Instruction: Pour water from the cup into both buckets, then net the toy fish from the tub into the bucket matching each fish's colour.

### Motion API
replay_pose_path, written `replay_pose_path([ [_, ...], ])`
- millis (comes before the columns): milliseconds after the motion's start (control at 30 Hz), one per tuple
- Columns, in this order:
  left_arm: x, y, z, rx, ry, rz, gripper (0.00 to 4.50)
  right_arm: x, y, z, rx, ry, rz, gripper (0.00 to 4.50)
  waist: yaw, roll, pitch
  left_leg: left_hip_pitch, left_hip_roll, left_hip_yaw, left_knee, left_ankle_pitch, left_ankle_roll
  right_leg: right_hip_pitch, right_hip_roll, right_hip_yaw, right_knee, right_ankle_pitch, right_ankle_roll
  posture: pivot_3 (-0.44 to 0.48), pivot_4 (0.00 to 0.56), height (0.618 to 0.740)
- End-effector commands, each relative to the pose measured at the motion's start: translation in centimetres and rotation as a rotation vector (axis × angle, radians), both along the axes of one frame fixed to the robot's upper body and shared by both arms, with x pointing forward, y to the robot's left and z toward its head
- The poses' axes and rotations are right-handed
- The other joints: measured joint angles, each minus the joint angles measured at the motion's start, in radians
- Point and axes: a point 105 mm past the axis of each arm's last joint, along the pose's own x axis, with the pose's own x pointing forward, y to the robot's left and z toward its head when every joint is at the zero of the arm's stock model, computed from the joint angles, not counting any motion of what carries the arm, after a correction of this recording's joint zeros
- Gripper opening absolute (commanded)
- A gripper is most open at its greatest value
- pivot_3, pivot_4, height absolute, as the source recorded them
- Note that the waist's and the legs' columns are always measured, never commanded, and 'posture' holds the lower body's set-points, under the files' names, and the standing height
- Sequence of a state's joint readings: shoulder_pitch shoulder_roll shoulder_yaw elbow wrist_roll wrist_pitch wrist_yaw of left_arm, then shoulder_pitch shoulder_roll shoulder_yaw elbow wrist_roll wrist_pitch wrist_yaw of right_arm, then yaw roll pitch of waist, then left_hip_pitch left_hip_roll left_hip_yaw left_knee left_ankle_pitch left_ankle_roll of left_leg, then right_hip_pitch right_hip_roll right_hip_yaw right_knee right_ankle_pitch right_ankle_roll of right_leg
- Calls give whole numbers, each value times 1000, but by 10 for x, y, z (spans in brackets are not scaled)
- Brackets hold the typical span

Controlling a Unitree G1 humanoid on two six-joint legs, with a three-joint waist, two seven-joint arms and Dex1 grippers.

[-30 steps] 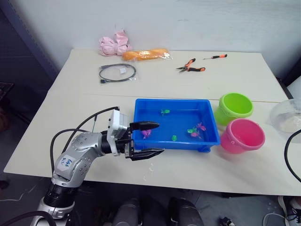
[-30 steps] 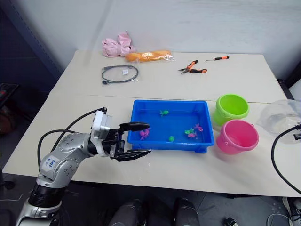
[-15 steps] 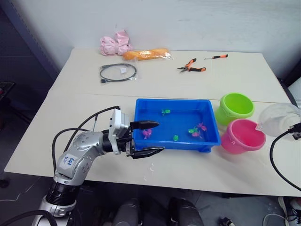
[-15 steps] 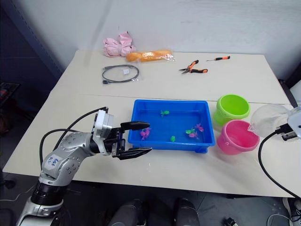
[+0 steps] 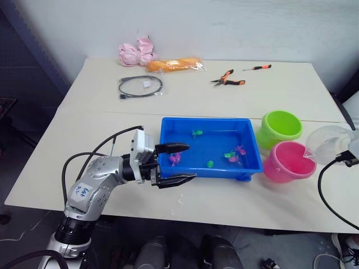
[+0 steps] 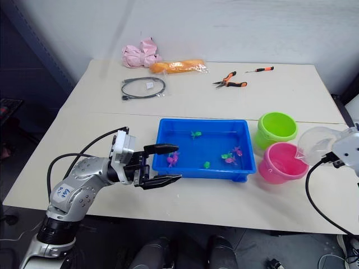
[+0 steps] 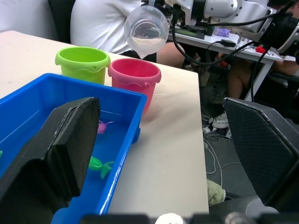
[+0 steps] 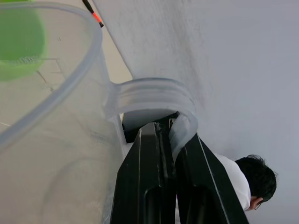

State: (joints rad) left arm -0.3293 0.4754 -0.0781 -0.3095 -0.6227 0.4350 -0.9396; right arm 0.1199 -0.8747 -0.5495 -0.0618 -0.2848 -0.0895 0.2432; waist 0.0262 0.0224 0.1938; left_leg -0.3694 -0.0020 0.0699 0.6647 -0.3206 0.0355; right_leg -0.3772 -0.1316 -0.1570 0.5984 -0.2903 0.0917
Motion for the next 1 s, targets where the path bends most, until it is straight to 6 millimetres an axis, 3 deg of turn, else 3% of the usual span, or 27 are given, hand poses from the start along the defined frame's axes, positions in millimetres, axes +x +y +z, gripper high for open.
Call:
replay_pose_path([
  [33, -5, 0, 10, -9, -59, -2, 4500, -2, 5, 25, -99, -92, 17, 104, 0, 0, 0, 0, 0, 0, 0, 0, 0, 0, 0, 0, 0, 0, 0, 0, 150, 740],
  [667, -2, 2, 11, -7, -70, 11, 4500, -5, 7, 22, -122, -126, 13, 104, 0, 0, 0, 0, 0, 0, 0, 1, 0, 0, 0, 0, 1, 0, 0, 0, 150, 740],
  [1000, 5, 12, 11, -3, -65, 47, 4500, -16, -17, 10, 529, -195, -89, 104, 0, 0, 0, 0, 0, -1, 0, 1, 0, 0, 0, 0, 4, 0, 0, 0, 150, 740],
])
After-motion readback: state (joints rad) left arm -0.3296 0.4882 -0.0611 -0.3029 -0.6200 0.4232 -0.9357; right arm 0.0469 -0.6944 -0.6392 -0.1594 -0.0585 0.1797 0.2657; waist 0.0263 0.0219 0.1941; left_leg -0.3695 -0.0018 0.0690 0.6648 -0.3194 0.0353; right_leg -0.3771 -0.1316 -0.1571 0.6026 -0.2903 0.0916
